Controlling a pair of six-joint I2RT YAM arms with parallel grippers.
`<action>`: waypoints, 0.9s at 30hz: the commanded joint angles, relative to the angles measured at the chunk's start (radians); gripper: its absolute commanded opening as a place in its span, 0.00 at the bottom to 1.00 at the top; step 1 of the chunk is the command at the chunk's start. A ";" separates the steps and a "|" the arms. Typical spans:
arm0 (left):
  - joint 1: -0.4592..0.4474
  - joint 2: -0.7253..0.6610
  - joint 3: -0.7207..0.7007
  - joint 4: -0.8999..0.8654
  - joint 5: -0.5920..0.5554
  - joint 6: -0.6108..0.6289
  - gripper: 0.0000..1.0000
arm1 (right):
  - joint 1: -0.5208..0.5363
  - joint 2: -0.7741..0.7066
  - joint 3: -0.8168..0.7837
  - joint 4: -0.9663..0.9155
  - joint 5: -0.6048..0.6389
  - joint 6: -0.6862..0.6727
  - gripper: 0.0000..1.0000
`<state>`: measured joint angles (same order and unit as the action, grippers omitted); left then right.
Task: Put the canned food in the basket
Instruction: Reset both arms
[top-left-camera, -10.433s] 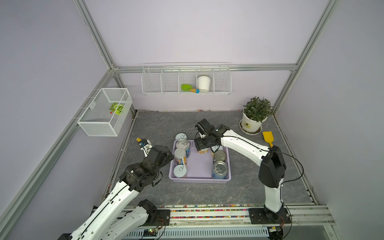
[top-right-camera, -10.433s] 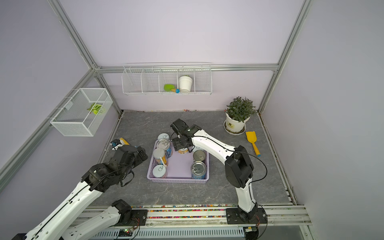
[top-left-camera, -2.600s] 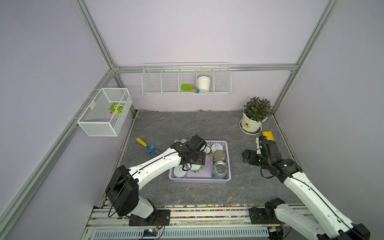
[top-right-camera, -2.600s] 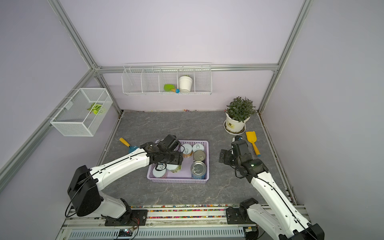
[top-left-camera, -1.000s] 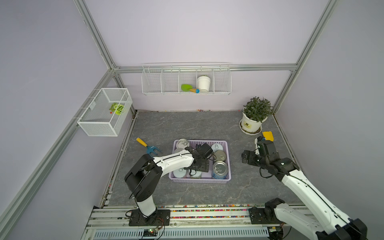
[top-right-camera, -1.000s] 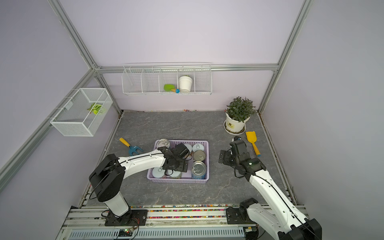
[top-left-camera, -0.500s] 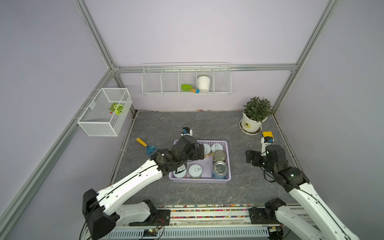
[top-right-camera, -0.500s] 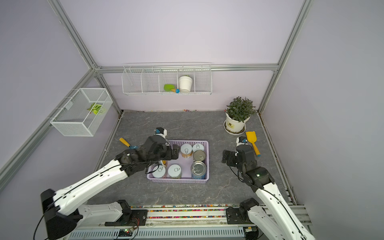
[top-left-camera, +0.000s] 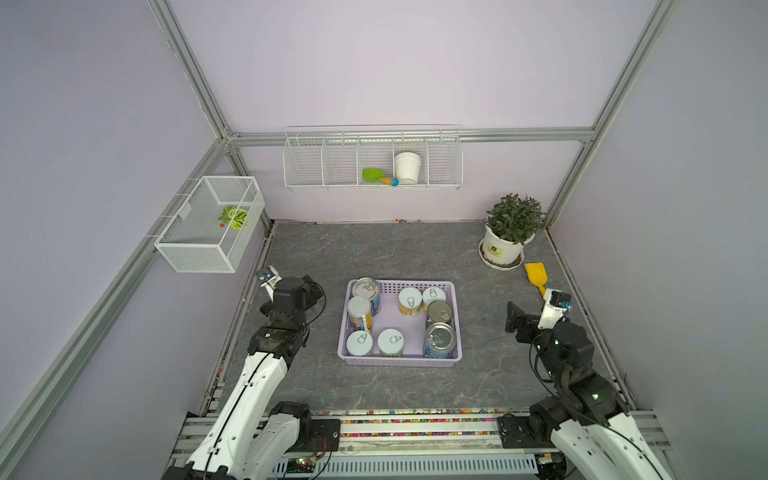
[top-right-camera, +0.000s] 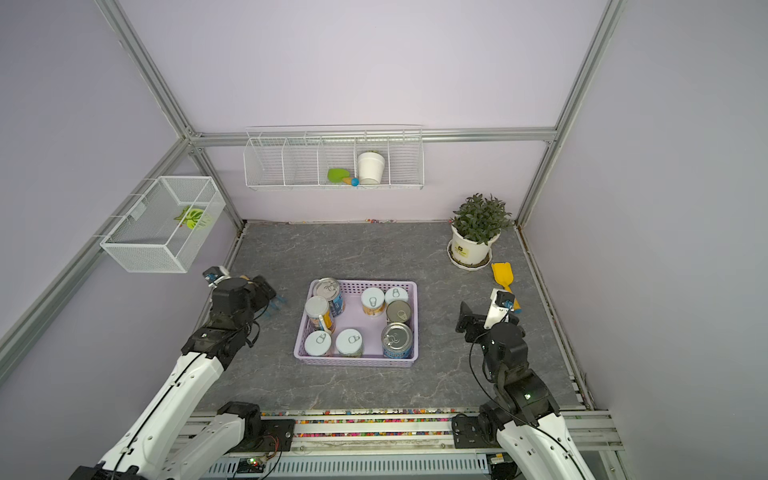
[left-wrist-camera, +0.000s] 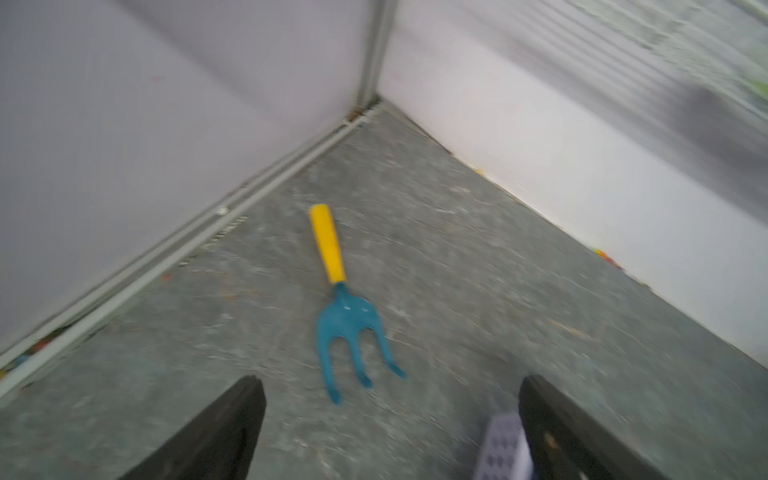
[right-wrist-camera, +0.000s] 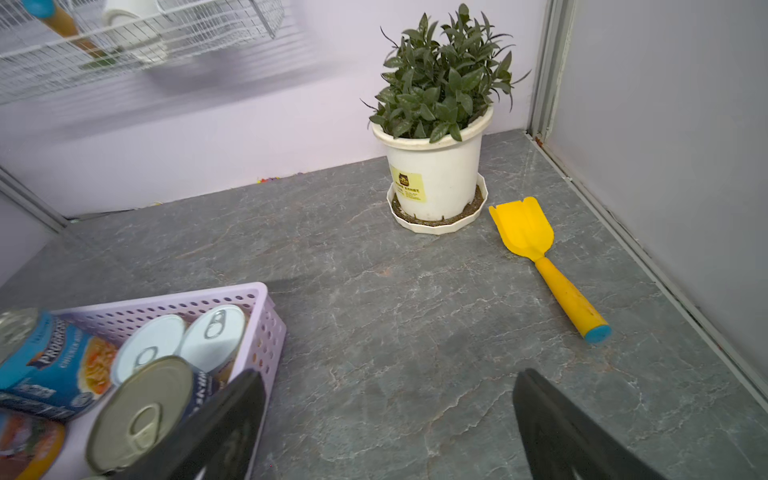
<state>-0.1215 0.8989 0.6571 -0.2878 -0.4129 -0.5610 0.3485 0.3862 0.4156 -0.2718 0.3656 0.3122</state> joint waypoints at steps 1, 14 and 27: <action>0.045 0.007 -0.055 0.117 -0.050 0.006 1.00 | 0.000 0.044 -0.094 0.197 0.096 -0.139 0.98; 0.064 0.121 -0.436 0.815 -0.192 0.246 1.00 | -0.086 0.596 -0.344 1.102 0.193 -0.311 0.98; 0.180 0.614 -0.325 1.252 0.381 0.480 1.00 | -0.217 1.116 -0.074 1.179 -0.025 -0.295 0.98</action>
<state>0.0467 1.5032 0.3061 0.8871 -0.2161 -0.1490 0.1387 1.5784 0.2539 1.0405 0.4110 0.0059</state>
